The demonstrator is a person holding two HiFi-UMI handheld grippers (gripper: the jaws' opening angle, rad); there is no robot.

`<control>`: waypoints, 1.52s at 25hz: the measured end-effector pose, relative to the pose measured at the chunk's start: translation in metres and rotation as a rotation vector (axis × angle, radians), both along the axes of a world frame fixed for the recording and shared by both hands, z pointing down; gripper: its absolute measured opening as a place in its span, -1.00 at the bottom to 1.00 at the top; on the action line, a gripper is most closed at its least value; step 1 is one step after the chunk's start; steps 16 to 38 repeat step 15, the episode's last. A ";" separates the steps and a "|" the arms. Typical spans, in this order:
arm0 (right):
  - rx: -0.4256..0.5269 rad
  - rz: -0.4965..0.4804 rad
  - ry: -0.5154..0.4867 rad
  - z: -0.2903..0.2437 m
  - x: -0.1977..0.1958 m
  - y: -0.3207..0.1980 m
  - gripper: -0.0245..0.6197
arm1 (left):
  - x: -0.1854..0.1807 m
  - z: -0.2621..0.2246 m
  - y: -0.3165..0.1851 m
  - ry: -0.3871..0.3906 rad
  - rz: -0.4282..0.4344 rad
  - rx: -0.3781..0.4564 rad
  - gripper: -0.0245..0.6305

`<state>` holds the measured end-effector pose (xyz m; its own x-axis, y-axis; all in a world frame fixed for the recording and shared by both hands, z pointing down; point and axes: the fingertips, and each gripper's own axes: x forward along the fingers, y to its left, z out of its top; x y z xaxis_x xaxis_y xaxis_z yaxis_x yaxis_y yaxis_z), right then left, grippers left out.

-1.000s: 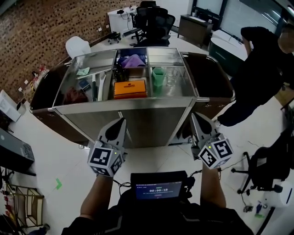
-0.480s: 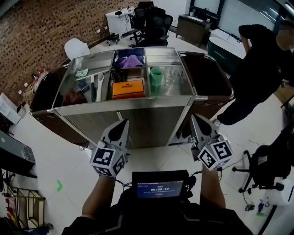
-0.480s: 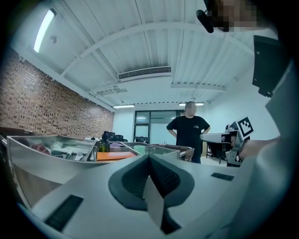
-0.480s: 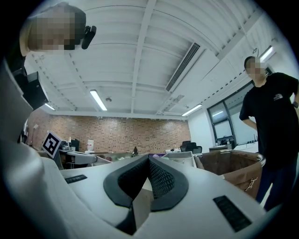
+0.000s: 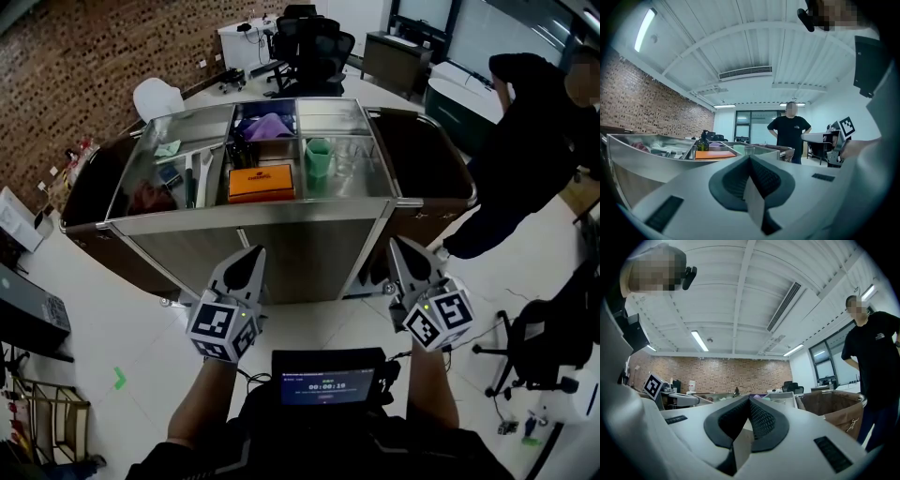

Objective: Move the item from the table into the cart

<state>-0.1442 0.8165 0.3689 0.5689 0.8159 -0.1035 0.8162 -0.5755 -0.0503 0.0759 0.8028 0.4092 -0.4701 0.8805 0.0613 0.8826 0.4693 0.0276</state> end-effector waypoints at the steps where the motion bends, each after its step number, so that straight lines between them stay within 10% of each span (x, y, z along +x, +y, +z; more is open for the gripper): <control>1: -0.001 0.000 -0.001 -0.001 0.000 0.000 -0.90 | 0.000 0.000 0.000 0.000 0.000 0.000 -0.93; 38: 0.003 -0.001 -0.013 0.001 -0.005 0.004 -0.90 | -0.004 0.001 0.001 0.002 -0.009 0.002 -0.93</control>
